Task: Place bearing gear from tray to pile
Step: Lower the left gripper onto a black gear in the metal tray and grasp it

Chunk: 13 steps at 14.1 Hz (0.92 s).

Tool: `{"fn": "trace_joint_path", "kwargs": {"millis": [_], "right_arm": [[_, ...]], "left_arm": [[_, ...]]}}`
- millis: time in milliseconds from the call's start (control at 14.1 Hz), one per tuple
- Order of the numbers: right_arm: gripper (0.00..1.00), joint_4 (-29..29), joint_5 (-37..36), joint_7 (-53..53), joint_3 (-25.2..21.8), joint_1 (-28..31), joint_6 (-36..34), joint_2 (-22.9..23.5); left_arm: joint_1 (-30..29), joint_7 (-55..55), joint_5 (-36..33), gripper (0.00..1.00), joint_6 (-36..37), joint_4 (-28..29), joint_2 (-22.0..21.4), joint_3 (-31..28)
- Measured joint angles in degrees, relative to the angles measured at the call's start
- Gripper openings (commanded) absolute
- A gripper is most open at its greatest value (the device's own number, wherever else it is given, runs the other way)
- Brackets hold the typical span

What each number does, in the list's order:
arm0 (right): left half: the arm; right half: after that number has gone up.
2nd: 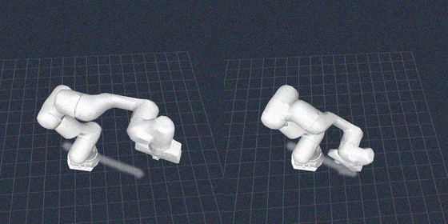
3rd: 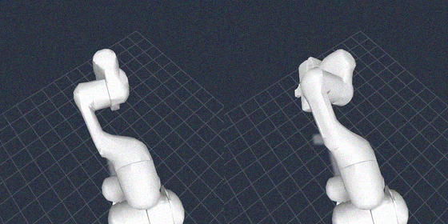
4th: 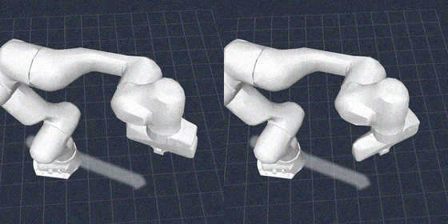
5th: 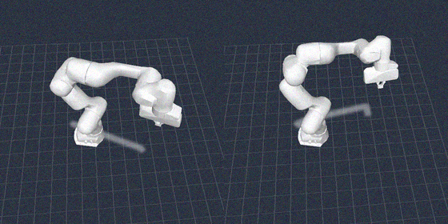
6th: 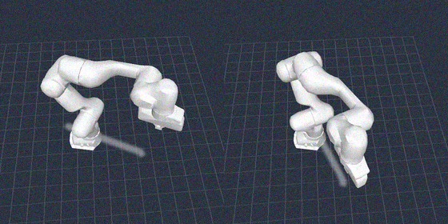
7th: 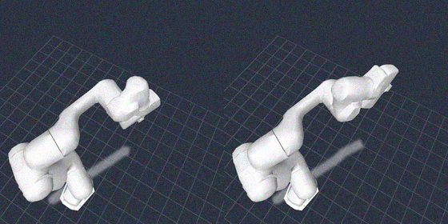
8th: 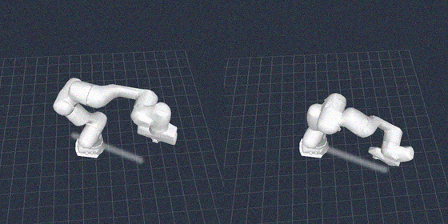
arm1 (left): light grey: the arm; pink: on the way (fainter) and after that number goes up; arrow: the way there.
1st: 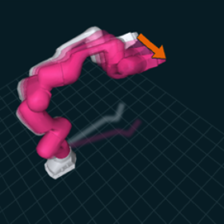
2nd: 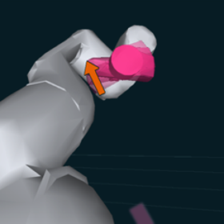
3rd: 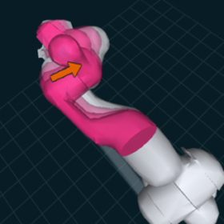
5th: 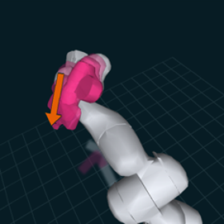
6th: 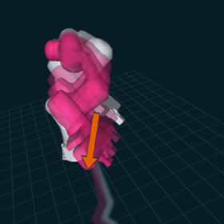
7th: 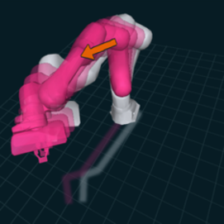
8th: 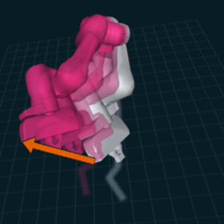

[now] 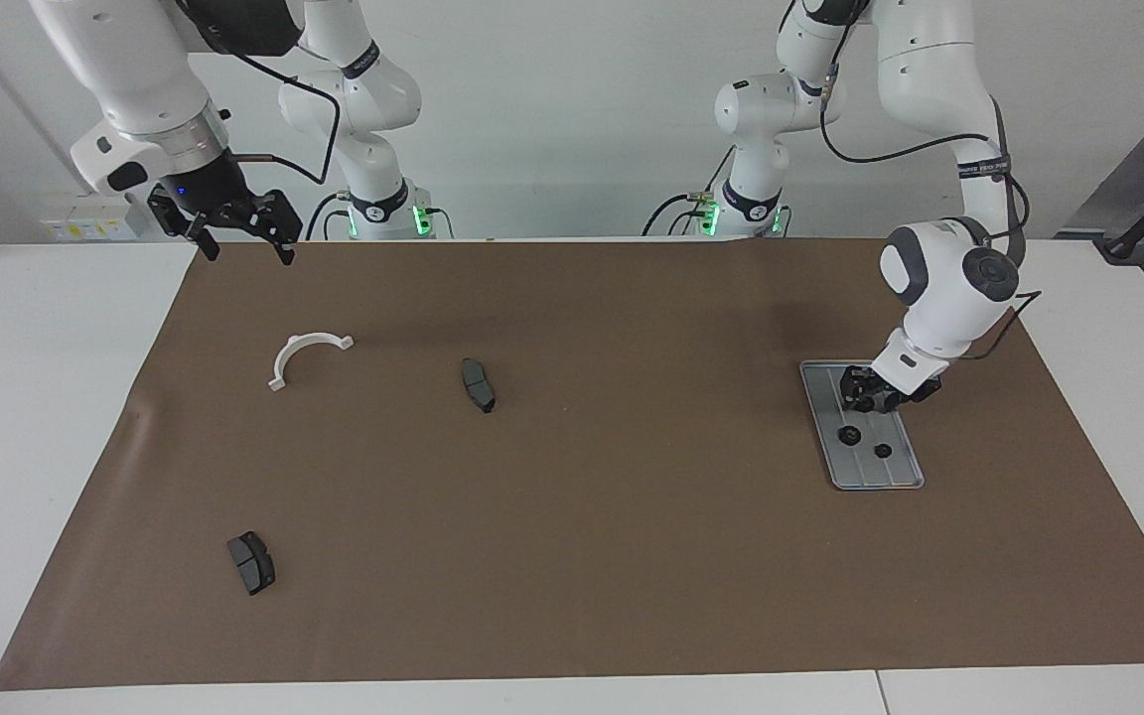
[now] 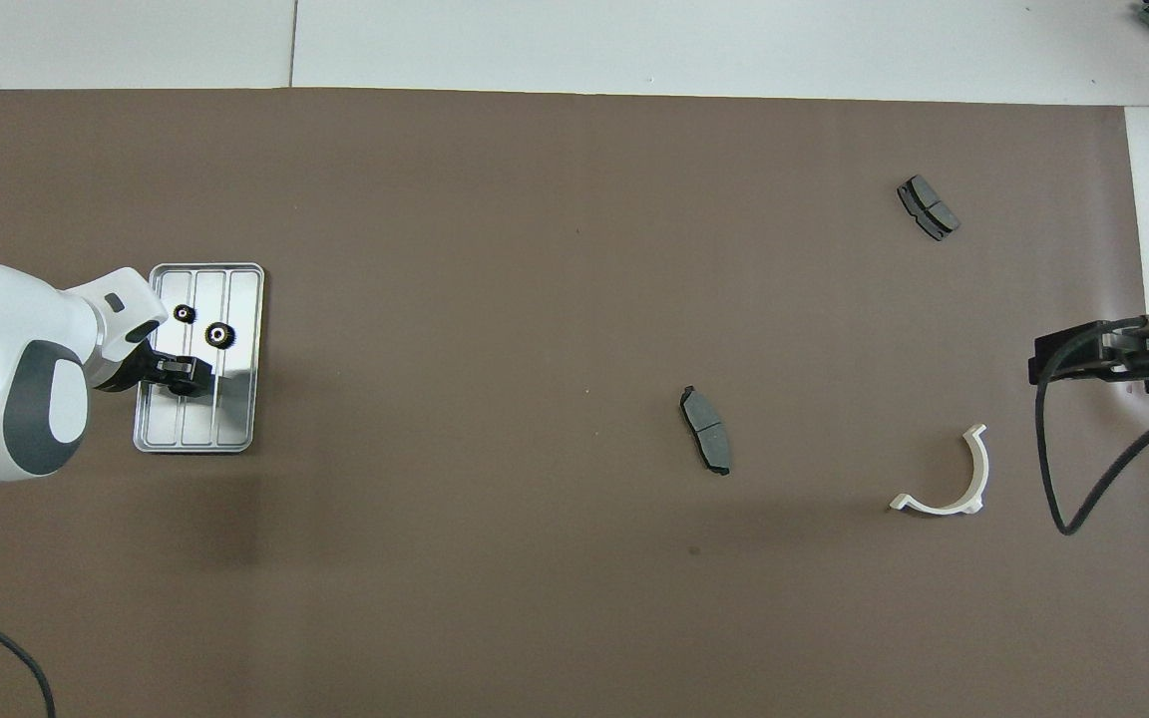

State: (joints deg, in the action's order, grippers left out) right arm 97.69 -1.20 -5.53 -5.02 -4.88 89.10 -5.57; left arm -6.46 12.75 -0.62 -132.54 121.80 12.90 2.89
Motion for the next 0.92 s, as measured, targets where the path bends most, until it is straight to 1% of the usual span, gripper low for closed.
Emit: {"fn": "trace_joint_path", "kwargs": {"millis": [213,569,711,783,925], "right_arm": [[1.00,0.1,0.0,0.0,0.0,0.0,0.0,-0.1],[1.00,0.3,0.0,0.0,0.0,0.0,0.0,-0.2],[1.00,0.4,0.0,0.0,0.0,0.0,0.0,-0.2],[1.00,0.4,0.0,0.0,0.0,0.0,0.0,-0.3],[1.00,0.4,0.0,0.0,0.0,0.0,0.0,-0.3]], "left_arm": [[0.0,0.0,0.0,0.47,0.0,0.0,0.0,0.1],[0.0,0.0,0.0,0.27,0.0,0.0,-0.1,0.2],[0.1,0.0,0.0,0.22,0.0,0.0,-0.1,0.2],[0.1,0.0,0.0,0.17,0.0,0.0,-0.1,0.2],[0.1,0.0,0.0,0.15,0.0,0.0,-0.1,0.2]]}}
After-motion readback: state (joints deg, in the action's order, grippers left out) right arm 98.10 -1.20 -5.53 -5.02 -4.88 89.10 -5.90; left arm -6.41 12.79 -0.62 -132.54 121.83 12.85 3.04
